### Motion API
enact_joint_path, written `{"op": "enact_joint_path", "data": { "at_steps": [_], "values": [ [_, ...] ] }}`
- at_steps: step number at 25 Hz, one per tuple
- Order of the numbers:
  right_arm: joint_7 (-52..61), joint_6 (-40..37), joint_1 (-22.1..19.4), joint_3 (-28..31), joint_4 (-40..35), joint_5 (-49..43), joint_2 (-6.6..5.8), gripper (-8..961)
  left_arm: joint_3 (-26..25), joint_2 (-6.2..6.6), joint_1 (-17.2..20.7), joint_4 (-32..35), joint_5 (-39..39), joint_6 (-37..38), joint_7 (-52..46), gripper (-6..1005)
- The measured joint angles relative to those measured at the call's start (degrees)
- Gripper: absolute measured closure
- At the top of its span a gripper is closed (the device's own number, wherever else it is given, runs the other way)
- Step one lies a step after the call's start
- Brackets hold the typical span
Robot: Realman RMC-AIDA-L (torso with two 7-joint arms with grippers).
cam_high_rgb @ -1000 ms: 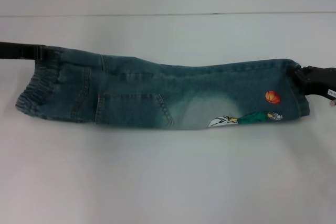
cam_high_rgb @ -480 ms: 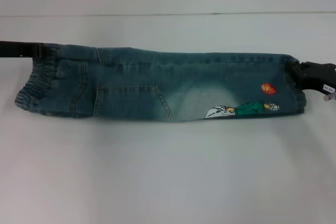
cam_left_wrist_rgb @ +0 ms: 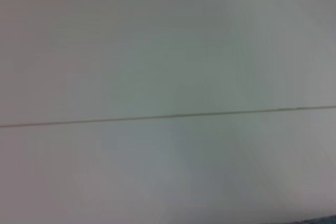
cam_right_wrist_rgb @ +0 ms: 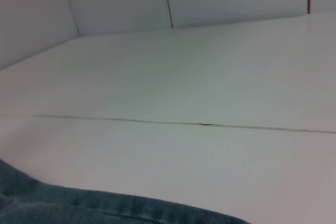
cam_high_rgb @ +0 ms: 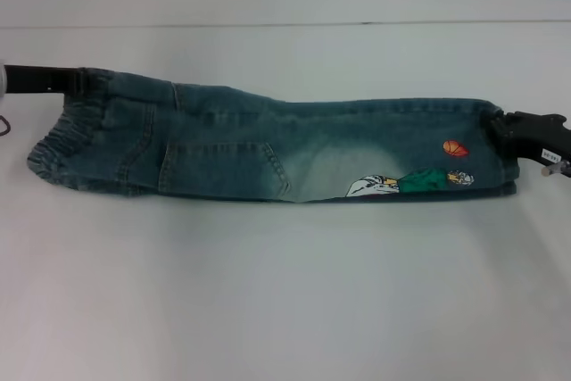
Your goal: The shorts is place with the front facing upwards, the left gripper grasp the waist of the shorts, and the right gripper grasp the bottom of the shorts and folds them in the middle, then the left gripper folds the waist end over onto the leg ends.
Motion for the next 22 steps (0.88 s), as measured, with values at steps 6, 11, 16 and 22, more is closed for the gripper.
{"op": "enact_joint_path", "data": {
  "at_steps": [6,11,16,22],
  "values": [
    [-1.0,0.5,0.2,0.0,0.7,-0.1,0.07,894,1.5,-0.11,-0.4,-1.8,-0.1,-2.3,0.1,948],
    [-1.4,0.5,0.2,0.0,0.9,-0.1,0.08,891,1.6,-0.11,-0.6,-2.0,-0.1,-3.2,0.3,948],
    [-1.6,0.5,0.2,0.1,1.1,0.1,0.09,888,2.1,-0.01,-0.6,-2.1,0.2,-3.4,0.6,948],
    [-1.6,0.0,0.1,-0.1,1.2,-0.1,0.09,884,2.8,0.05,-0.3,-2.1,0.1,-3.4,0.6,947]
  ]
}}
